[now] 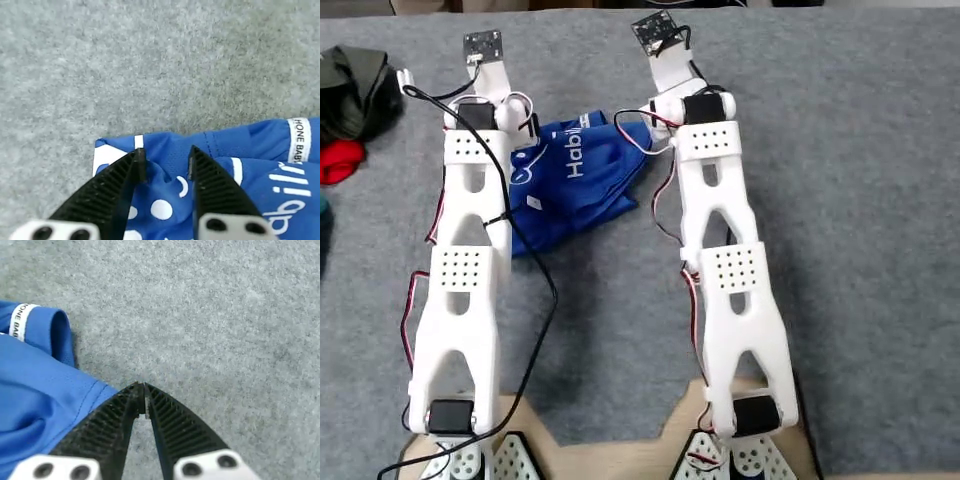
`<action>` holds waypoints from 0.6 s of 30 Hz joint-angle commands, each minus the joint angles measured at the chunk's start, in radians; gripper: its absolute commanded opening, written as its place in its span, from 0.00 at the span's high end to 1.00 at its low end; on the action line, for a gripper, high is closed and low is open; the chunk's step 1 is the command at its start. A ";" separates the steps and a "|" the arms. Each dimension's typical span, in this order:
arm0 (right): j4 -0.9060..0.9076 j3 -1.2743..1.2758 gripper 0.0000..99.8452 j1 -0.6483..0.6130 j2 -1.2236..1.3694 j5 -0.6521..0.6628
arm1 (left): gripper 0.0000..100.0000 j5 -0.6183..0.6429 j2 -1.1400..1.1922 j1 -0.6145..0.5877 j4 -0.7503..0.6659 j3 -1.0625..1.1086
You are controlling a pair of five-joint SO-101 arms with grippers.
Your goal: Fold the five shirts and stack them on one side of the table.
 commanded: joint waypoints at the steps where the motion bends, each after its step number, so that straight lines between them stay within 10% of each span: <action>1: -0.023 -0.047 0.99 0.012 0.005 -0.012 | 0.85 -0.011 -0.013 -0.008 -0.015 -0.008; 9: -0.023 -0.050 0.99 0.010 0.025 -0.012 | 0.97 -0.012 -0.019 -0.015 -0.014 -0.008; 18: -0.023 -0.050 0.99 0.010 0.028 -0.012 | 0.85 -0.006 -0.090 -0.017 0.103 -0.009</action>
